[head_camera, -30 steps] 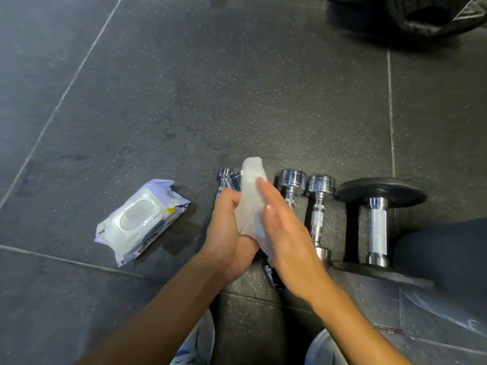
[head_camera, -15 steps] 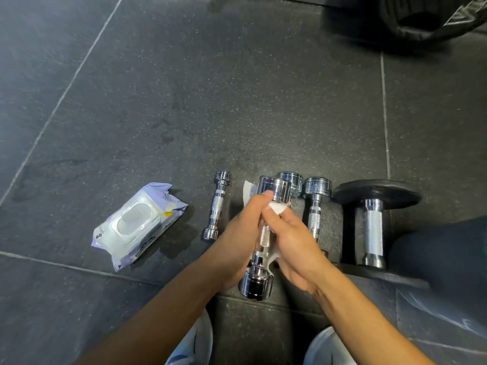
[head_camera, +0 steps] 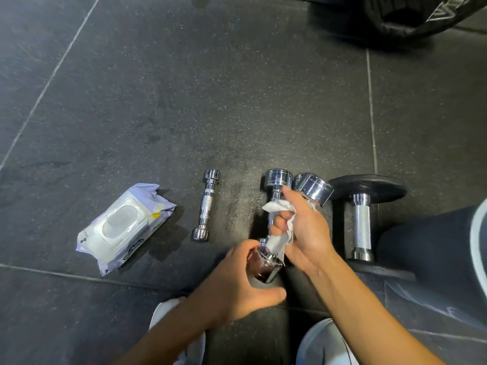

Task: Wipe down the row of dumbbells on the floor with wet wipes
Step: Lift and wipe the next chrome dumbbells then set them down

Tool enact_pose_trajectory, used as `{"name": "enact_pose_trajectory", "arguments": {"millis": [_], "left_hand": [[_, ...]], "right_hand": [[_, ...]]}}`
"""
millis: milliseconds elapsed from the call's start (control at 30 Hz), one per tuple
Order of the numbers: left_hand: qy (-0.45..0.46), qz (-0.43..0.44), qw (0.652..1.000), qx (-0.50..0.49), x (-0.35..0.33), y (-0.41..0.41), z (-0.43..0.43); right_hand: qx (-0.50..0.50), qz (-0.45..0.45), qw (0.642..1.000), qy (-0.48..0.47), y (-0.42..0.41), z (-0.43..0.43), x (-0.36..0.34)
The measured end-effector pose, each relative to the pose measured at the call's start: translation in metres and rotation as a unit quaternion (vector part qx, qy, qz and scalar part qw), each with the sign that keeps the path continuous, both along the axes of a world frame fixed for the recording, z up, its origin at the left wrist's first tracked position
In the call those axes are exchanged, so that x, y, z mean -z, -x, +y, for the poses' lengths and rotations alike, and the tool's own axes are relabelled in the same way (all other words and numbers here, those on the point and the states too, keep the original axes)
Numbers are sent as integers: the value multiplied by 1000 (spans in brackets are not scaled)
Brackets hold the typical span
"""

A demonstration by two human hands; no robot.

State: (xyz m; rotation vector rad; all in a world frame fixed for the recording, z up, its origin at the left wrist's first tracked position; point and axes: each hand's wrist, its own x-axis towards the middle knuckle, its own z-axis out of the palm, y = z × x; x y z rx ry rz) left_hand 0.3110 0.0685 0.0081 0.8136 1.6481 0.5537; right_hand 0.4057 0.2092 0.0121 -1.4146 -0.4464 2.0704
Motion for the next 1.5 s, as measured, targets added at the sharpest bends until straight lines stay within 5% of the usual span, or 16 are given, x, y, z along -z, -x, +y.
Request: {"name": "enact_pose_trajectory", "arguments": {"millis": [167,233,333,400,467,567,633,700,800,900,967,1067,1167,1267,1400,1500], "left_hand": [[-36,73,996,-39,-2,-6,16],[-5,-130,991,-40,-5,6,21],[48,-492,867,-68,-7,4,10],[46,-593,803,-47,-1,-1,3],[6,-555,832,-16,2,-2,2],[-51,-235,969,-50,-5,-5,5],[-68,-5,991,-113,-7,-14,2],[-88,70,984,-140,-8,-15,-1],[-45,-198,972,-120,-4,-3,0],[-26,-512,854,-91,1,-4,-7],[-17,-588,805,-81,8,-4,-13],[-18,-502,859,-96,5,-3,-9],[-21,-156,976,-149,-9,-16,-3],[-39,50,985,-162,-11,-22,-4],[-7,-157,974,-166,0,-12,-3],[22,-459,874,-155,7,-8,-12]], "right_hand": [[26,67,996,57,5,3,2],[-24,148,986,68,-3,3,5],[-97,346,927,105,-12,-7,8],[-136,426,886,120,-12,-14,4],[-173,386,900,102,-9,-11,-4],[-151,157,976,-7,0,-3,-21],[-74,42,994,-69,12,-6,-30],[-30,10,996,-82,21,-13,-32],[-106,60,992,-44,13,-19,-25],[-220,244,943,58,-3,-21,-13],[-254,302,915,82,-4,-22,-9],[-230,198,952,35,4,-16,-18],[-109,35,992,-48,15,-14,-32],[-29,-34,998,-54,19,-19,-23],[-109,3,994,-1,7,-32,-15],[-162,87,980,77,-6,-35,-13]]}}
